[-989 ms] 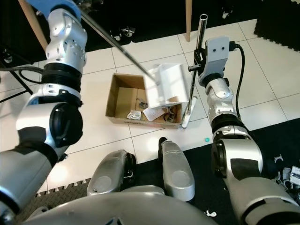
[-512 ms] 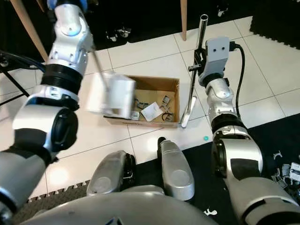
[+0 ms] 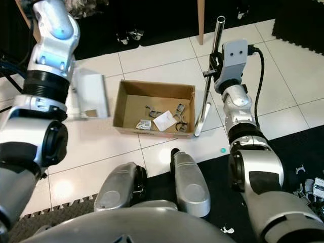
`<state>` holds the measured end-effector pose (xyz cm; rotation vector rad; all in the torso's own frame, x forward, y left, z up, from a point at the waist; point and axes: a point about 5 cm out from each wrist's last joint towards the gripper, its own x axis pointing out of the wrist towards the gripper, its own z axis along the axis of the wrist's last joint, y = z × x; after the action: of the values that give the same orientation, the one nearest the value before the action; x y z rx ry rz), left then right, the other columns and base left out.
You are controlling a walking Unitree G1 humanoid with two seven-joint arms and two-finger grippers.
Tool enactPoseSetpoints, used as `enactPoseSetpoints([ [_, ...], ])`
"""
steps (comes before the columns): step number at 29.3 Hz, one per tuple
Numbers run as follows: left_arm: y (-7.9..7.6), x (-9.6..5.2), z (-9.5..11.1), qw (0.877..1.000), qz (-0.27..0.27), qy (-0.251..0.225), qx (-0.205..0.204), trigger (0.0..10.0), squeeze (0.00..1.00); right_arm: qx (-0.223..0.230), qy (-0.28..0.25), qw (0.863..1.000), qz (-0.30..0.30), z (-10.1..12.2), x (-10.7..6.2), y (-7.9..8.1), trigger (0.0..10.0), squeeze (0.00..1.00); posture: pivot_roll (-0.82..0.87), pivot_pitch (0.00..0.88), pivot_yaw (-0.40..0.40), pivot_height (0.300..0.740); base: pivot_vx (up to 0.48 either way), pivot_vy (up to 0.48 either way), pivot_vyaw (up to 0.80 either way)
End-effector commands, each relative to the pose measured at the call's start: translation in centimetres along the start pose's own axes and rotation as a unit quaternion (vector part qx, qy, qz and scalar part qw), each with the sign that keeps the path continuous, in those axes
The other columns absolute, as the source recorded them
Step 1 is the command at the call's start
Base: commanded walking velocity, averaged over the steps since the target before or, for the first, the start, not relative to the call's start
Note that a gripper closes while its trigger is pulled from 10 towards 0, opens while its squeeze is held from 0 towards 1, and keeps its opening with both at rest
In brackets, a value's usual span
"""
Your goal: Sweep floor
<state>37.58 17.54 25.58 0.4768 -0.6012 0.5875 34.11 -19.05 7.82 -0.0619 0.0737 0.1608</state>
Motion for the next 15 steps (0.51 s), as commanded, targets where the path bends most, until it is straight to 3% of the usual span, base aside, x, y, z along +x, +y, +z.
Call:
enactPoseSetpoints([
  [1, 0.9, 0.4, 0.3, 0.999, 0.021, -0.029, 0.023, 10.0, 0.0, -0.006, -0.014, 1.0, -0.001, 0.6, 0.1, -0.3, 10.0, 0.0, -0.02, 0.067, -0.023, 0.74, 0.0, 0.0, 0.0],
  [3, 1.1, 0.4, 0.0, 0.999, 0.024, -0.027, 0.028, 10.0, 0.0, -0.007, -0.014, 1.0, -0.001, 0.6, 0.1, -0.4, 10.0, 0.0, -0.02, 0.068, -0.025, 0.74, 0.0, 0.0, 0.0],
  [10, 0.9, 0.2, -0.7, 0.999, 0.02, 0.022, -0.012, 10.0, 0.0, -0.008, -0.014, 1.0, 0.0, 0.6, 0.1, -0.4, 10.0, 0.0, -0.02, 0.071, -0.025, 0.74, 0.0, 0.0, 0.0],
  [15, 1.6, 0.4, -1.5, 0.995, 0.054, 0.069, -0.038, 10.0, 0.0, -0.008, -0.013, 1.0, 0.0, 0.6, 0.1, -0.4, 10.0, 0.0, -0.02, 0.072, -0.024, 0.74, 0.0, 0.0, 0.0],
])
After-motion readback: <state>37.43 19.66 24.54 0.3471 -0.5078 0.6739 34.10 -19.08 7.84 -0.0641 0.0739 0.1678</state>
